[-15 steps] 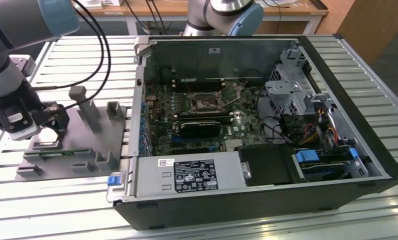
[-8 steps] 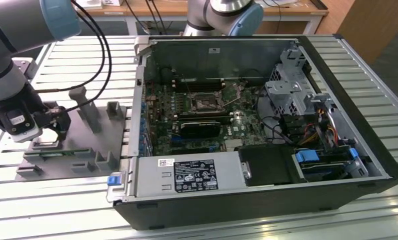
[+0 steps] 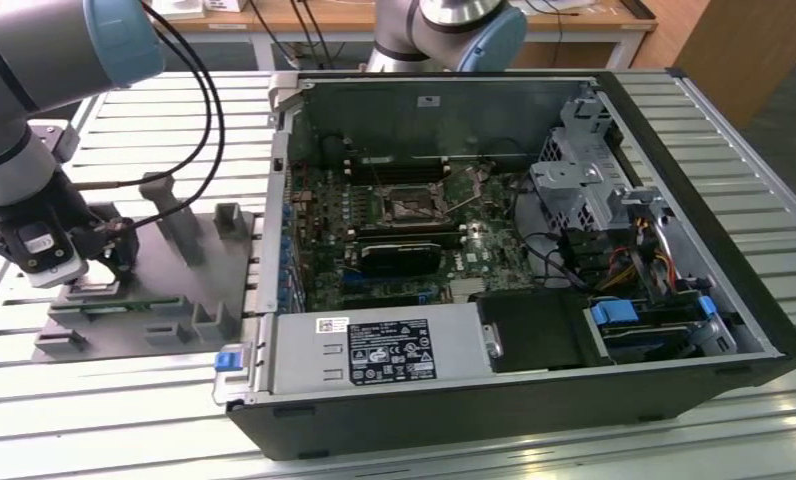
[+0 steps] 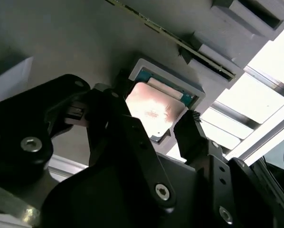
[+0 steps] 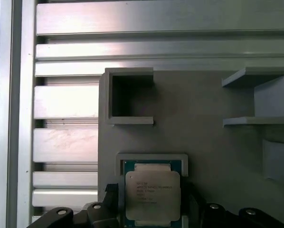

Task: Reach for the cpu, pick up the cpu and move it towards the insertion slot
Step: 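Pick up the cpu and move it towards the insertion slot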

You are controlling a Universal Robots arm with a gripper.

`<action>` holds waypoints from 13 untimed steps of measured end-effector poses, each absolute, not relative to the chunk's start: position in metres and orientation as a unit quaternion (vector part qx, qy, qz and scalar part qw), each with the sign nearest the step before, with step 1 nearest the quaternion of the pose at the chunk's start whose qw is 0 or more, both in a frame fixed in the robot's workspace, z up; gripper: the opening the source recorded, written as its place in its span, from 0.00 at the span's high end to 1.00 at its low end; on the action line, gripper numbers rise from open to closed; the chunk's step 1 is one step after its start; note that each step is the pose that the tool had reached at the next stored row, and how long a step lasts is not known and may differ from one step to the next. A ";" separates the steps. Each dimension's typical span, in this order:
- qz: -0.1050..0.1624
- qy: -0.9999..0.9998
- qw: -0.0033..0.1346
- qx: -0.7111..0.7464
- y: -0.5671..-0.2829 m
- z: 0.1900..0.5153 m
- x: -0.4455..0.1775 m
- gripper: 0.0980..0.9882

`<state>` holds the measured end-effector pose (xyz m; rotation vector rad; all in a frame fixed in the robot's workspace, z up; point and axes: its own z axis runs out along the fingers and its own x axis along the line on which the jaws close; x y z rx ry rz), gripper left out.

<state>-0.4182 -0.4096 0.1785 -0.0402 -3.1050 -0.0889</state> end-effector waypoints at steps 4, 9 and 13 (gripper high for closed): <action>-0.029 -0.999 0.017 -0.013 -0.410 0.179 -0.418 0.50; -0.029 -0.999 0.017 -0.013 -0.410 0.193 -0.418 0.50; -0.029 -0.999 0.017 -0.013 -0.410 0.209 -0.418 0.50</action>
